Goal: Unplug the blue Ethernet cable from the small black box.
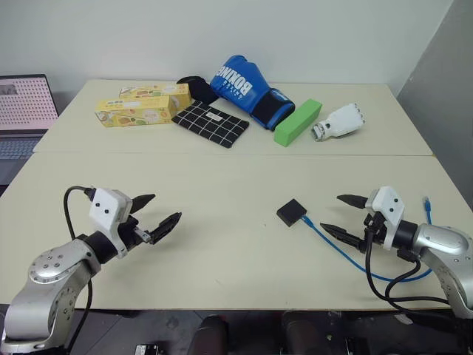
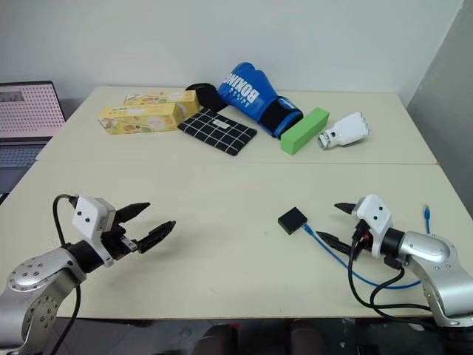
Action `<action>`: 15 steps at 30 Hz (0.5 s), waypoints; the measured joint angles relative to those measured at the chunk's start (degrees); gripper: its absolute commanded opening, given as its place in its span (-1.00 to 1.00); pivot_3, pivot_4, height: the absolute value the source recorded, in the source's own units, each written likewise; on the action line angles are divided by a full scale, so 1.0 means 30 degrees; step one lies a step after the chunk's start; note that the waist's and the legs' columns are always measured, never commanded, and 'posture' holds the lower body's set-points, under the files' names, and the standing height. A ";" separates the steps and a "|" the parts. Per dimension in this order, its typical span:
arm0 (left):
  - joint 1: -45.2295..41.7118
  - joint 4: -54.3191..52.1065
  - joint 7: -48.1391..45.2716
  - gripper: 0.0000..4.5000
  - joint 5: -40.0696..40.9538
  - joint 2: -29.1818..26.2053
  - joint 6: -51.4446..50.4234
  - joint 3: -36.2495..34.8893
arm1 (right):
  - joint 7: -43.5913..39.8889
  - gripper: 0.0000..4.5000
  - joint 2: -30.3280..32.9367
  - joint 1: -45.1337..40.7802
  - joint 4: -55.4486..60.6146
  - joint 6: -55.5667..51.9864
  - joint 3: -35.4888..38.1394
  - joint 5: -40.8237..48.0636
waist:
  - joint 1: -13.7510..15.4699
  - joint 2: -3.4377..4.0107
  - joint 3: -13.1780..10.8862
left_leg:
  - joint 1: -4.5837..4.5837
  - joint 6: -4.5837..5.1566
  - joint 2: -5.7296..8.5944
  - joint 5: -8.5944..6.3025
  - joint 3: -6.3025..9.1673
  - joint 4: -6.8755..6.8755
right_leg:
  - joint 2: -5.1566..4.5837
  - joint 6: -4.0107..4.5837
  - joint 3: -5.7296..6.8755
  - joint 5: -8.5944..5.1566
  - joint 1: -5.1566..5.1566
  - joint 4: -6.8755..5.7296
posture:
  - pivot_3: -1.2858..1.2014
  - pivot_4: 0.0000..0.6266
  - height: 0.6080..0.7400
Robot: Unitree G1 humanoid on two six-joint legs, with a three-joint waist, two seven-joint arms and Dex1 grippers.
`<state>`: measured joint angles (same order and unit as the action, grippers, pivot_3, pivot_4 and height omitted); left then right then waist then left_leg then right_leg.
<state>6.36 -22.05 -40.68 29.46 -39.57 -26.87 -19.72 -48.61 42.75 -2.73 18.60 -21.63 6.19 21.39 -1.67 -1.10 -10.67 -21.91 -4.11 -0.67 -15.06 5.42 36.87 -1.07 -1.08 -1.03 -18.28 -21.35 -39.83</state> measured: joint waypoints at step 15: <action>0.0281 -0.0078 -0.0525 1.00 -0.0067 -0.0270 -0.0144 0.0002 | -0.0341 0.99 0.0152 0.0141 -0.0165 0.0025 -0.0038 -0.0705 | 0.0001 0.0002 -0.0002 | -0.0003 0.0000 -0.0001 0.0000 0.0001 0.0000 | 0.0000 0.0000 0.0001 0.0000 0.0001 0.0009 | 0.03 -0.52 1.00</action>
<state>7.21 -22.29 -42.25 29.26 -40.38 -27.30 -19.72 -49.64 43.21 -2.31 18.11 -21.55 6.07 19.27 -1.67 -1.10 -10.67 -21.92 -4.11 -0.67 -15.07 5.43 36.86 -1.07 -1.08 -1.03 -18.28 -21.35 -39.80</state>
